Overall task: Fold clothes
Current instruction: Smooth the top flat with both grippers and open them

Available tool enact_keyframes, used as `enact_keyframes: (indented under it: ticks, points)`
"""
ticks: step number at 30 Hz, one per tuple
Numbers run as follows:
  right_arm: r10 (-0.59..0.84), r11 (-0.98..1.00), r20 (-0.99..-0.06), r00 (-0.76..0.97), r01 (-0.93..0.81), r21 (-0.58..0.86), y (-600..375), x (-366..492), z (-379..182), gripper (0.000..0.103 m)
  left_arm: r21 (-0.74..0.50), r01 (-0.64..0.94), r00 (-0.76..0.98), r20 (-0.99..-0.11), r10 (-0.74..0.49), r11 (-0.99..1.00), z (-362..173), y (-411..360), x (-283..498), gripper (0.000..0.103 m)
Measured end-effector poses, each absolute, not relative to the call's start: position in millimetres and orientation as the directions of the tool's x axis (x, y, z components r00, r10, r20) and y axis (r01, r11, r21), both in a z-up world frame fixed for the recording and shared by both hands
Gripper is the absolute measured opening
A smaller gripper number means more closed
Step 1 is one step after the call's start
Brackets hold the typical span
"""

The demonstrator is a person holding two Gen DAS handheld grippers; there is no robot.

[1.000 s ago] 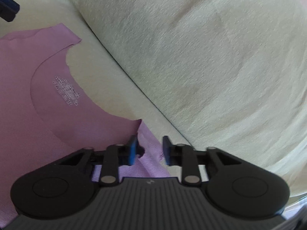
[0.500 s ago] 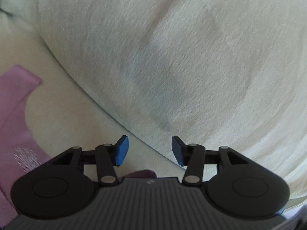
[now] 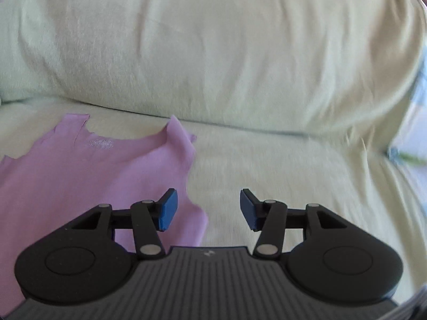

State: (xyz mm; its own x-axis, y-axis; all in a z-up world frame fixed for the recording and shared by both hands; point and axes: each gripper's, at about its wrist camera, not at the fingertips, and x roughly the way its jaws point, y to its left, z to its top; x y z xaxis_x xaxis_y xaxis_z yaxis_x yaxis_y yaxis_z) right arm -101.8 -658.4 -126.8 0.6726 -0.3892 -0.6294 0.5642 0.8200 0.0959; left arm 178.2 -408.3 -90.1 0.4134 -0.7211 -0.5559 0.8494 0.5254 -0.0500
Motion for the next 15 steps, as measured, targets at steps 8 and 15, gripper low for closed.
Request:
enact_keyframes:
  ticks: [8,15]
  points:
    - [-0.300,0.708,-0.617,0.728,0.603,0.368,-624.6,-188.3,-137.8,0.049,-0.037,0.818,0.427,-0.629,-0.649,0.575,-98.2,-417.8,184.9,0.032]
    - [-0.229,0.746,-0.608,0.760,0.538,0.392,-604.6,-199.2,-139.3,0.053,-0.156,0.772,0.375,-0.671,-0.640,0.616,-112.3,-413.8,205.2,0.036]
